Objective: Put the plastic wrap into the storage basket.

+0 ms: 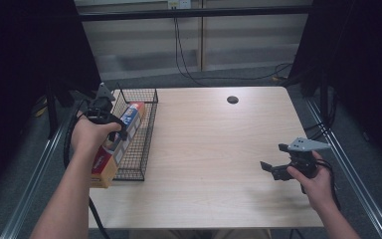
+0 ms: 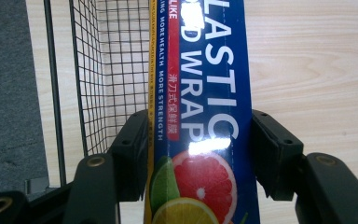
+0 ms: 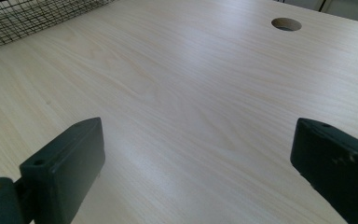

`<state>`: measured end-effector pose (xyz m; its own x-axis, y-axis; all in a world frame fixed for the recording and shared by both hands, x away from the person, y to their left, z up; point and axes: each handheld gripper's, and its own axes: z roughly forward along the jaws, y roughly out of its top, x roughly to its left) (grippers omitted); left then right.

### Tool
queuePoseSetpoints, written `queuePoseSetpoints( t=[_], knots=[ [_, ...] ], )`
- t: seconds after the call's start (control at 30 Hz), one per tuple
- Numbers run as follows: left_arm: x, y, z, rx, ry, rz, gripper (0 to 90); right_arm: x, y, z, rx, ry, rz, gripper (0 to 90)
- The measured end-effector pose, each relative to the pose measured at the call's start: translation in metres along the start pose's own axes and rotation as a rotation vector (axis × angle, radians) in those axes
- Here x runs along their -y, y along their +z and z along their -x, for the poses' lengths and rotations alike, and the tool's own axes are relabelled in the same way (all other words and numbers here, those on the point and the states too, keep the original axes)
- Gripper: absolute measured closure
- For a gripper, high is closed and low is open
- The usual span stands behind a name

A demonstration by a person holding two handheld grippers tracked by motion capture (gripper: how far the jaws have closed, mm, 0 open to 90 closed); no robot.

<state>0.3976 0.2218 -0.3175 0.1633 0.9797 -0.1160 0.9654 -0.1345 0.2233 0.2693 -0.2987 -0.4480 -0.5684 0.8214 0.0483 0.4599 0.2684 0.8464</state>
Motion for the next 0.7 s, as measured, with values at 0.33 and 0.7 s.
queuePoseSetpoints(
  t=[0.33, 0.7],
  knots=[
    [-0.001, 0.010, -0.001, -0.005, 0.000, 0.006, 44.3, 0.000, 0.001, -0.001, -0.001, -0.013, -0.004, 2.7],
    [-0.003, 0.022, -0.004, -0.008, -0.016, -0.015, 44.3, 0.000, 0.002, -0.001, -0.002, -0.012, -0.007, 2.7]
  ],
)
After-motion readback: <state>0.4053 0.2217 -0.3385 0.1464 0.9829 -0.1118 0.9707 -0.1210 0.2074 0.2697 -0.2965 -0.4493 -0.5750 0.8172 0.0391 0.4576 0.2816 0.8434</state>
